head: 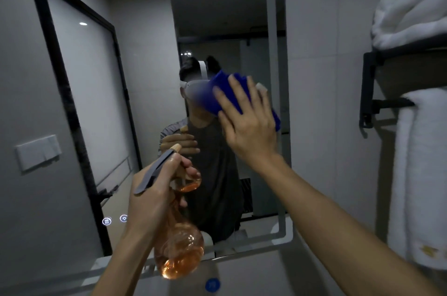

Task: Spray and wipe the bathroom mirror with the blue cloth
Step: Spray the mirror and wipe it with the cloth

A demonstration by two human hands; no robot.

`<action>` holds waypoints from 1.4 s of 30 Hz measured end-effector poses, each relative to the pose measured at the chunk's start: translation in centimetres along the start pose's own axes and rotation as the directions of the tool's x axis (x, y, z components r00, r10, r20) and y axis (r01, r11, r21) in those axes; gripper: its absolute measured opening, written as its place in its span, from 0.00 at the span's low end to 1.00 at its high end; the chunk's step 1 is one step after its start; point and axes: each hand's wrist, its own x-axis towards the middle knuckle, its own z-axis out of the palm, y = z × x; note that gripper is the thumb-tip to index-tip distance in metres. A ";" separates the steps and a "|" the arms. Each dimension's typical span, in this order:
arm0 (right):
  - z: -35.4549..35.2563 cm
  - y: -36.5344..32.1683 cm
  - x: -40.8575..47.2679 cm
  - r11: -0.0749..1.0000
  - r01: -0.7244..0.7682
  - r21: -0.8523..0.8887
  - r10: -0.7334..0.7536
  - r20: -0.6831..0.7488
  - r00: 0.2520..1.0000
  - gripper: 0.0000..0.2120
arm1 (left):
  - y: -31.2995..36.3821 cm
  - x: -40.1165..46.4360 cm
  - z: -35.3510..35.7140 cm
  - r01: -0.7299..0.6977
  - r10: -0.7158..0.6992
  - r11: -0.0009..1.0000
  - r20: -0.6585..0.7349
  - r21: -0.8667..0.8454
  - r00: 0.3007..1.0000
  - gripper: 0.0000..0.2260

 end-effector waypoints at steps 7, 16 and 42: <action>0.8 -1.2 -11.1 0.900 0.428 0.078 -0.435 0.203 0.877 0.26 | -0.5 -0.5 -1.7 0.022 -0.022 1.000 -0.002 0.013 1.000 0.12; -1.5 4.1 2.5 0.994 0.098 -0.053 -0.096 0.049 0.994 0.28 | -0.1 -0.5 -1.4 -0.014 0.014 1.000 -0.019 -0.012 1.000 0.14; -4.2 12.2 4.0 0.998 0.018 -0.058 -0.013 0.074 0.997 0.24 | -1.6 -0.2 2.1 0.018 -0.005 0.994 0.115 -0.110 0.993 0.11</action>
